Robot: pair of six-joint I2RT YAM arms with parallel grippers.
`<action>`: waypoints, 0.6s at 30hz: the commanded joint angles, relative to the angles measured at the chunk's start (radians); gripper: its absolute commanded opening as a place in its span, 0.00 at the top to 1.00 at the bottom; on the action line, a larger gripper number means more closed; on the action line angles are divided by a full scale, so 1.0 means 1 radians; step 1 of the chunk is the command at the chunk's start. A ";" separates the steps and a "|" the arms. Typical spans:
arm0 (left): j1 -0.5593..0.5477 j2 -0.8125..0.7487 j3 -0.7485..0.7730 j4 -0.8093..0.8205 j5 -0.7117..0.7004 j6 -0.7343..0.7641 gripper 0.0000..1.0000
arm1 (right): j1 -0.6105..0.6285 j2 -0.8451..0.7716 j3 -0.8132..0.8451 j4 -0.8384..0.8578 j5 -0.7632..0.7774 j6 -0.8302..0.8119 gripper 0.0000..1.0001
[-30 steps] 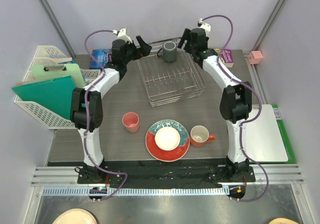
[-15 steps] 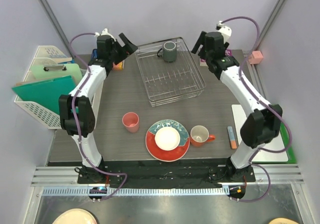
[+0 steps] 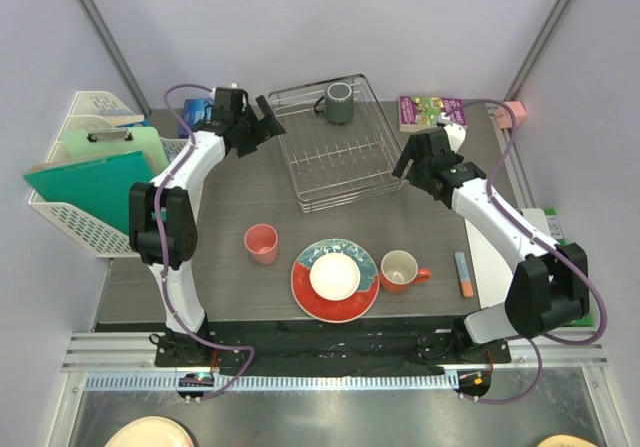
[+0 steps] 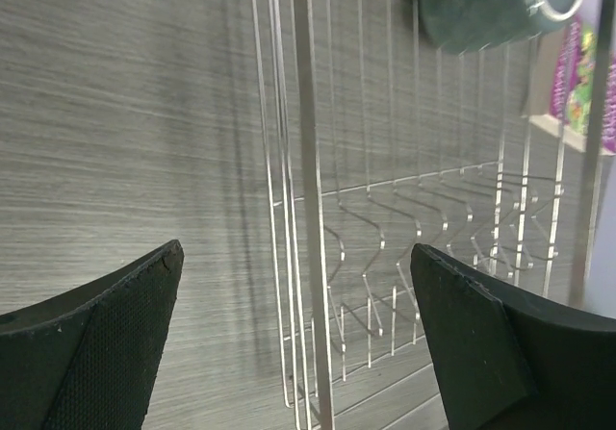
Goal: Unload the mixed dishes from the dish rack
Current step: Adjust the dish rack at the center of the board.
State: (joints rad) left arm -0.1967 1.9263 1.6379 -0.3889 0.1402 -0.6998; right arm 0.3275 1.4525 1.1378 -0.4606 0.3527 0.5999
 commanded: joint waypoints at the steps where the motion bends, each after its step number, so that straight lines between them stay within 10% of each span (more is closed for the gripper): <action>1: -0.026 0.036 0.053 -0.021 -0.013 0.011 0.00 | 0.008 -0.087 0.004 0.020 -0.021 0.038 0.14; 18: -0.064 0.111 0.062 -0.014 -0.047 0.040 0.08 | 0.007 0.184 0.043 0.106 -0.083 0.064 0.25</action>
State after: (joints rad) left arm -0.2554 2.0357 1.6547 -0.4019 0.1173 -0.6968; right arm 0.3302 1.6100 1.1412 -0.3904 0.2832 0.6518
